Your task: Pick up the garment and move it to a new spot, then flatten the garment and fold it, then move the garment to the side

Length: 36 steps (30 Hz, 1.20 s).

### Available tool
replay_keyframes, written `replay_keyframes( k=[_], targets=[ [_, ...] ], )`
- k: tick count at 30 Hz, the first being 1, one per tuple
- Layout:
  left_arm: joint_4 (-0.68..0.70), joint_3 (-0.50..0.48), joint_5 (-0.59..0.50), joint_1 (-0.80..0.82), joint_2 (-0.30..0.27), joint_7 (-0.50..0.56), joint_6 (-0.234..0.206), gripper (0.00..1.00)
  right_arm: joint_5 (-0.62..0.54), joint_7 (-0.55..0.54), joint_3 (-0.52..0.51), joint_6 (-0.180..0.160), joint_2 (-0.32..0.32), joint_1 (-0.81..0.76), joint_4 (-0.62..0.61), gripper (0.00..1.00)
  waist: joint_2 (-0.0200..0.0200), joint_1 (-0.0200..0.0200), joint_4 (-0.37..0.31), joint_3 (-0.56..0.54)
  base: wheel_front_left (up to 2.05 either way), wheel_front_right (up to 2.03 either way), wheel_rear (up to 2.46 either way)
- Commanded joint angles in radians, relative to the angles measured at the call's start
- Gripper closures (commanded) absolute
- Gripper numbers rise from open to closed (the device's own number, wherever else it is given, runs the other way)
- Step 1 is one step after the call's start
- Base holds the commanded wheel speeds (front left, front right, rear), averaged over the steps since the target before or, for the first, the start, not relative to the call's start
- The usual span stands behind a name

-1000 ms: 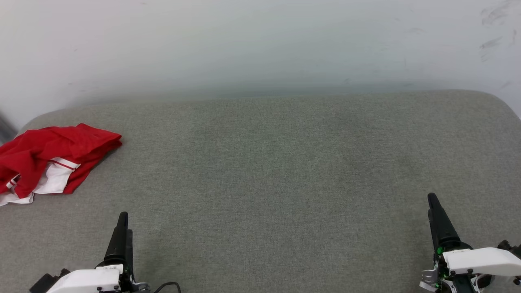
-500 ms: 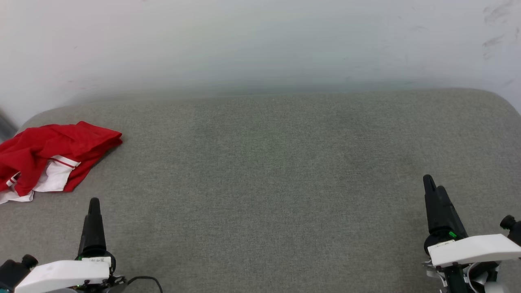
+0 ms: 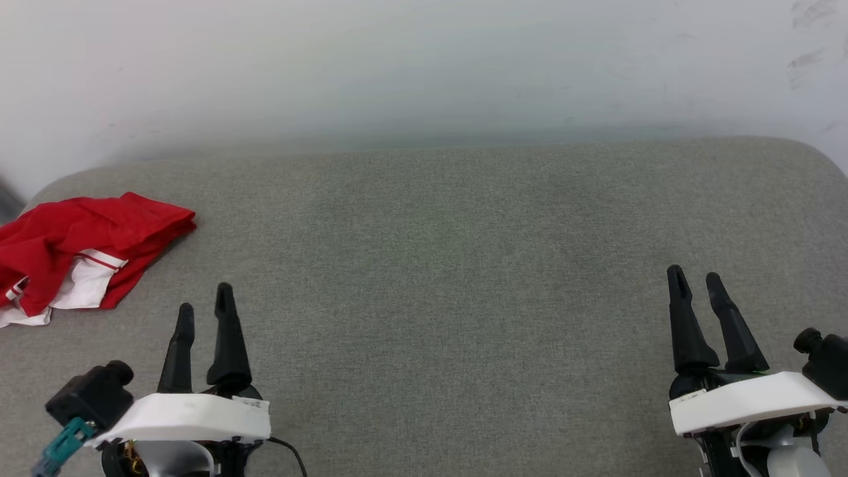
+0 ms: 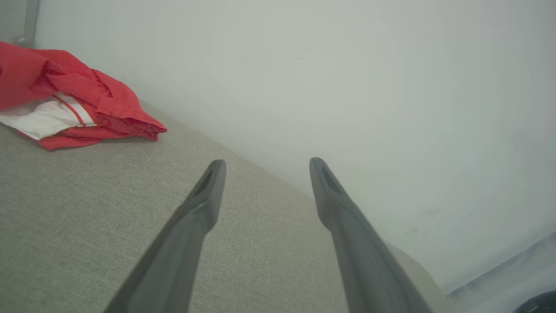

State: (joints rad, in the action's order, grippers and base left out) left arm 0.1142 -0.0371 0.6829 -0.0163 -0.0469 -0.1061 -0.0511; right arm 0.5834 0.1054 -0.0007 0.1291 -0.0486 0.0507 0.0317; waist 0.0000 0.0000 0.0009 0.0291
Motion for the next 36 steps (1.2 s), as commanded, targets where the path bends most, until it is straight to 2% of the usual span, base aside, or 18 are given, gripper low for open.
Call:
replay_keyframes(
  k=[1,4,7,16,24,29,36],
  targets=[
    [0.028,0.026,-0.052,-0.003,-0.003,-0.011,-0.023,0.0,-0.045,0.011,0.007,0.002,-0.003,0.006,-0.021,0.0,0.0,0.0,-0.002,0.0,0.0,0.0,0.0],
    [0.036,0.078,-0.114,-0.009,-0.013,-0.019,-0.038,0.0,-0.1,0.019,0.011,0.002,-0.003,0.004,-0.027,0.0,0.0,0.0,-0.005,0.0,0.0,0.0,0.0],
    [0.038,0.131,-0.143,-0.014,-0.033,-0.028,-0.03,0.0,-0.142,0.028,0.006,0.002,-0.003,0.001,-0.031,0.0,0.0,0.0,-0.009,0.0,0.0,0.0,0.0],
    [0.058,0.224,-0.241,-0.015,-0.082,-0.052,-0.063,0.0,-0.307,0.052,0.009,0.002,-0.003,-0.01,-0.031,0.0,0.0,0.0,-0.016,0.001,0.0,0.0,0.0],
    [0.051,0.257,-0.312,-0.028,-0.102,-0.071,-0.097,0.0,-0.415,0.072,0.014,0.002,-0.003,-0.015,-0.039,0.0,0.0,0.0,-0.013,0.005,0.0,0.0,0.0],
    [0.032,0.29,-0.363,-0.032,-0.12,-0.084,-0.085,0.0,-0.478,0.083,0.018,0.002,-0.003,-0.018,-0.045,0.0,0.0,0.0,-0.012,0.006,0.0,0.0,0.0],
    [0.025,0.327,-0.424,-0.033,-0.125,-0.099,-0.105,0.0,-0.541,0.1,0.034,0.001,-0.002,-0.02,-0.057,0.0,0.0,0.0,-0.01,0.01,0.0,0.0,0.0]
  ],
)
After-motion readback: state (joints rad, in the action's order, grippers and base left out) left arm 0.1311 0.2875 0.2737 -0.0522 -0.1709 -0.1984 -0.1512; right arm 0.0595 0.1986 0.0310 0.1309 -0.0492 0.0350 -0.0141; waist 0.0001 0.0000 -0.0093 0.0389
